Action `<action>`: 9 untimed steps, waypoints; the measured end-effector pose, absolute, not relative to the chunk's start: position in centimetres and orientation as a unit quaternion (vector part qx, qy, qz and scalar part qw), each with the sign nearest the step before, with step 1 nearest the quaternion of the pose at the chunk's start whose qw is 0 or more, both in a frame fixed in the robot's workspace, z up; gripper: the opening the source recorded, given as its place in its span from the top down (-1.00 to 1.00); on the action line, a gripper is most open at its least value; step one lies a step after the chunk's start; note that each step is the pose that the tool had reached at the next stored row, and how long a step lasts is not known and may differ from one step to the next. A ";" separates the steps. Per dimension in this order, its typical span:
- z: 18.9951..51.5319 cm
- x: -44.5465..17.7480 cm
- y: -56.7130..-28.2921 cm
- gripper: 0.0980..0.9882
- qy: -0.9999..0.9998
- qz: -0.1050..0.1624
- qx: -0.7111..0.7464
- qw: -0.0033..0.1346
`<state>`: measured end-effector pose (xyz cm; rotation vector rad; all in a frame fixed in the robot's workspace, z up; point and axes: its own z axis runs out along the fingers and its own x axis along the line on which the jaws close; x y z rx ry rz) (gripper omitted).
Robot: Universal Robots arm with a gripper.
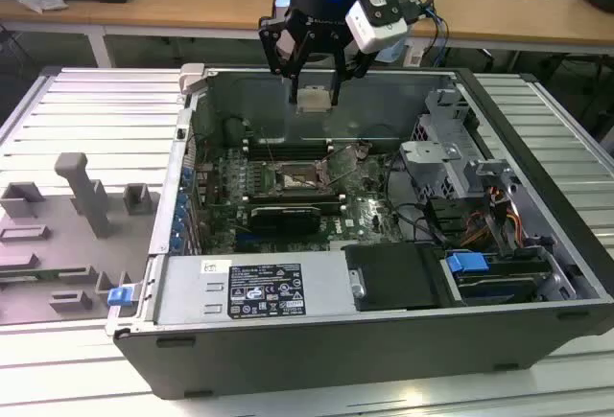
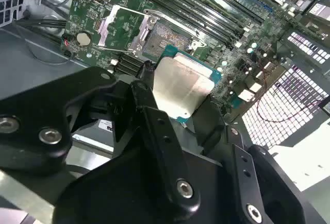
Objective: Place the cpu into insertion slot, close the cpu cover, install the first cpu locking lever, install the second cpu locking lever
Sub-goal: 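Place the cpu into insertion slot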
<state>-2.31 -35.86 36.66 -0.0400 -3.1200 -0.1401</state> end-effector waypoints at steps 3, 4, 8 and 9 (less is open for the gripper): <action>36.7 -2.3 -35.9 0.00 -0.999 -0.045 -0.016 0.009; 36.7 -2.3 -35.9 0.00 -0.999 -0.045 -0.020 0.009; 36.7 -2.3 -35.9 0.00 -0.998 -0.045 -0.045 0.008; 36.6 -2.3 -35.9 0.00 -0.997 -0.045 -0.056 0.007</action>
